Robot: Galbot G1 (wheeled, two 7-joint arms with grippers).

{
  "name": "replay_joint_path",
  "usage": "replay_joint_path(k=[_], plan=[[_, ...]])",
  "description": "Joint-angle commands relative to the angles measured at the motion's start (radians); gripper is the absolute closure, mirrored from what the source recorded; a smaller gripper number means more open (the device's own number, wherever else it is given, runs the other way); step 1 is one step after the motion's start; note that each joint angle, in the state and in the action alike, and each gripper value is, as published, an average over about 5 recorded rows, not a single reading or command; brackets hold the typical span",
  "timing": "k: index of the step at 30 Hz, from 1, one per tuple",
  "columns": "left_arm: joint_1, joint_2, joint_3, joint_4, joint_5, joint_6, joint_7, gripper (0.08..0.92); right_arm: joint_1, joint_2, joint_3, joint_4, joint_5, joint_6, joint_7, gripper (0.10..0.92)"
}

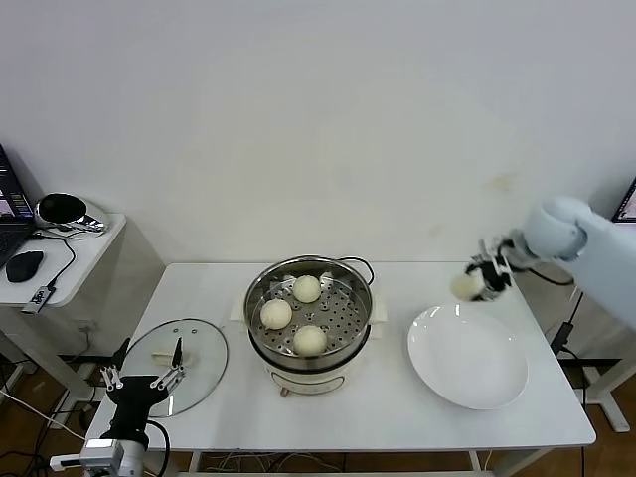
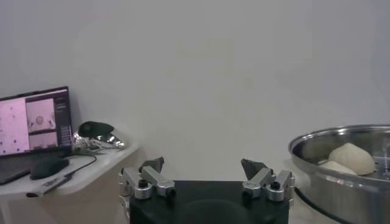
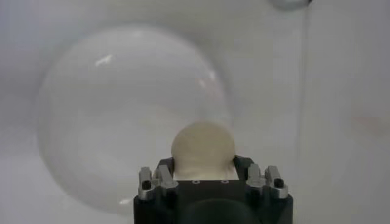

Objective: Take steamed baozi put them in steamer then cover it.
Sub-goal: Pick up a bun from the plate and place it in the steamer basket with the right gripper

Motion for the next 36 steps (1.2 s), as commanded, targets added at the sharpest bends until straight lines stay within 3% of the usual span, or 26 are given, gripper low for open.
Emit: replay_joint_path(k=[1,6,15,36], plan=[[-0.007,0.001,0.008,0.009,-0.002,-0.002,0.001,0.177,0.415,0.212,-0.338,0.206,0.49,-0.304,0.179,0.41],[-0.011,-0.011,0.01,0.009,-0.002,-0.002,0.001,0.177,0.37,0.331,-0.348,0.19,0.566,-0.384,0.258,0.406],[-0.003,-0.022,-0.005,0.007,0.002,-0.009,0.0,0.177,0.257,0.478,-0.365,0.093,0.544,-0.388,0.298,0.406],[0.002,-0.021,-0.015,-0.007,0.004,-0.013,0.0,0.177,0.084,0.507,-0.324,-0.065,0.41,-0.386,0.273,0.406]])
